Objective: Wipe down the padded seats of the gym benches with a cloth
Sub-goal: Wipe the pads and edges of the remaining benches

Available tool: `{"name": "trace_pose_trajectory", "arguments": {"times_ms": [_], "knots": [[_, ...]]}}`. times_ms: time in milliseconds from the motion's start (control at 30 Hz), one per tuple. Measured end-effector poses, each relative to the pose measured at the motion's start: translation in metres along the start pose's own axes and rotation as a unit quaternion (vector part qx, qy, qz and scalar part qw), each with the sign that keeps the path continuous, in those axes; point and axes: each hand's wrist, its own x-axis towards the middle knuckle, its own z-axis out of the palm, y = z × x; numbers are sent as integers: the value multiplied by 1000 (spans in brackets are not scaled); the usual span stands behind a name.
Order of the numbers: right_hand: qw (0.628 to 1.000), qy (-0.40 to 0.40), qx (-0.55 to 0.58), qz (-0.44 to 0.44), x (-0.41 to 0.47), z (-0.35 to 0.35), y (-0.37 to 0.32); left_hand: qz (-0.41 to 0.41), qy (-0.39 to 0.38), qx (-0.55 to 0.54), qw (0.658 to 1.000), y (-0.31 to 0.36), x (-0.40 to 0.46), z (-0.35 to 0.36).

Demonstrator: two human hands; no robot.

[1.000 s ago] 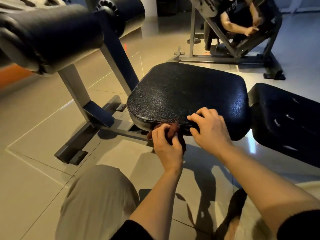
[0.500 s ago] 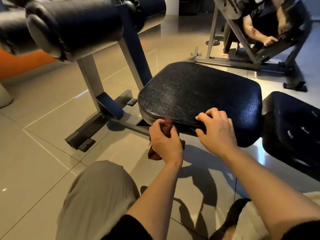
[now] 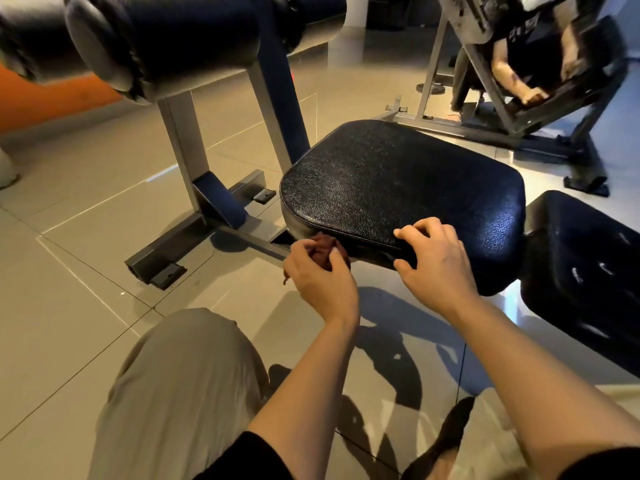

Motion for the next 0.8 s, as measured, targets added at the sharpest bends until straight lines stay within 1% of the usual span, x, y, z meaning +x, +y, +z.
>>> {"name": "trace_pose_trajectory", "arguments": {"times_ms": [67,200,233,333,367,400,433,533,567,633,700,800], "knots": [[1000,-7,1,-2,-1,0,1,11,-38,5,999,2,-1,6],[1000,-6,1,3,1,1,0,29,-89,29,995,-2,-6,8],[1000,-4,-1,6,1,1,-1,38,-115,31,992,-2,-7,8],[1000,-6,-8,16,4,1,-5,66,-231,19,971,-4,-20,8],[1000,-10,-9,19,4,1,-6,63,-252,4,966,-5,-25,8],[1000,-12,-9,20,5,0,-7,52,-250,-13,967,-7,-28,6],[1000,-12,-9,20,5,0,-7,38,-225,-28,973,-9,-30,3],[1000,-15,-12,14,4,1,-6,-27,-91,-23,995,-13,-23,-5],[1000,-18,-14,12,3,1,-5,-61,-53,-16,997,-13,-17,-6],[1000,-25,-16,6,3,1,-3,-114,-2,-21,993,-10,-6,-7],[999,-31,-11,2,2,-1,-1,-127,14,-32,991,-5,1,-4],[999,-33,-6,-6,2,-1,1,-124,2,-69,990,-1,0,3]]}}
